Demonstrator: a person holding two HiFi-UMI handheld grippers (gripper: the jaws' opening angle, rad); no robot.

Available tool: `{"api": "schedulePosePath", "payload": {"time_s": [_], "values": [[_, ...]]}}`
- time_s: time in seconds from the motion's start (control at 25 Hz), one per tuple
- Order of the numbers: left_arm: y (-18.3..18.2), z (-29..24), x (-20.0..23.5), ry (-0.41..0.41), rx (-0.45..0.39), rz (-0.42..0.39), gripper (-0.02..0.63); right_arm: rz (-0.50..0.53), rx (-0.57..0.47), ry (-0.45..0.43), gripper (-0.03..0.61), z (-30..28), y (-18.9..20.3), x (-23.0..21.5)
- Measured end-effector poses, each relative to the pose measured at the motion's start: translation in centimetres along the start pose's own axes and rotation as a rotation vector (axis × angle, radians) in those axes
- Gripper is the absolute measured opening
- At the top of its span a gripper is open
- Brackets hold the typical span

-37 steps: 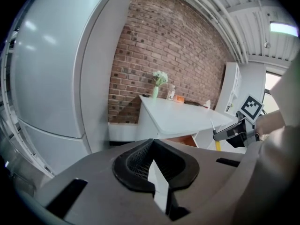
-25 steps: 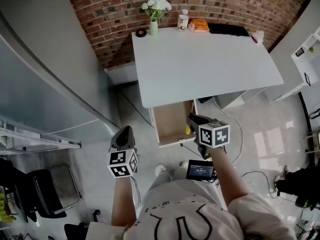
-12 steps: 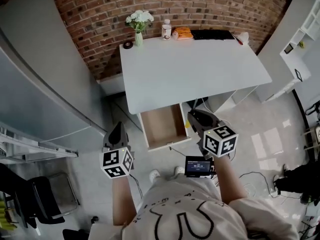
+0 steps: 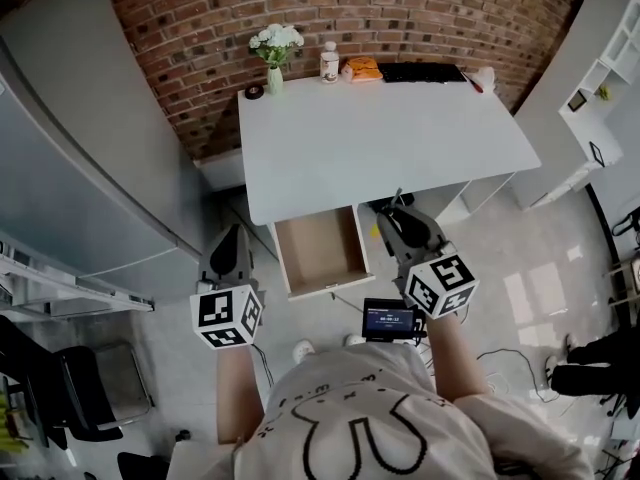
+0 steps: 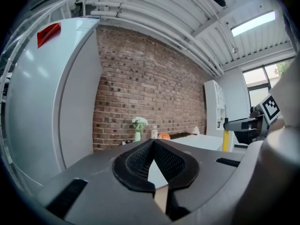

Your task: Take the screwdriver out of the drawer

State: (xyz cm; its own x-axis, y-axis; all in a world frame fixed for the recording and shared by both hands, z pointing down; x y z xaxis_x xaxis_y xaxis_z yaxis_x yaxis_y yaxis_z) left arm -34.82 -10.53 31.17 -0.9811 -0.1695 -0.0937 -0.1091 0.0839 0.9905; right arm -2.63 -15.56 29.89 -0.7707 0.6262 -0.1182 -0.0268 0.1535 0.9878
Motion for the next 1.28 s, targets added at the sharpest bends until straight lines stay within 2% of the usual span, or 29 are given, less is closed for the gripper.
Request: {"api": "schedulePosePath", "payload": {"time_s": [0.2, 0.68, 1.28], "values": [[-1.1, -0.1, -0.2, 0.002, -0.05, -0.031, 0.012, 0.072, -0.077, 0.003, 0.077, 0.4, -0.4, 0.3], [-2.7, -0.7, -1.0, 0.02, -0.168, -0.095, 0.012, 0.126, -0.118, 0.047, 0.077, 0.2, -1.5, -0.2], [-3.4, -2.0, 0.6, -0.02, -0.186, -0.095, 0.012, 0.145, -0.146, 0.09, 0.077, -0.1, -2.6, -2.4]]}}
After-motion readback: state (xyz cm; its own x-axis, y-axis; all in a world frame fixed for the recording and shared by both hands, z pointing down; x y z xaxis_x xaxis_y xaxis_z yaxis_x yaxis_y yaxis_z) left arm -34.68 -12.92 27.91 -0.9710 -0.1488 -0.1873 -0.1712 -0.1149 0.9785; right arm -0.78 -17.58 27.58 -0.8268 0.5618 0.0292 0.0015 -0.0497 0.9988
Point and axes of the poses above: the fingertips, and each gripper's own axes: z backward along the fingers, x to its left, y out of its underside, the point moved 9 cm from there along z, backward along the fingers, and after that the axes turned 6 degrees about -z, right-handed, at the moved point
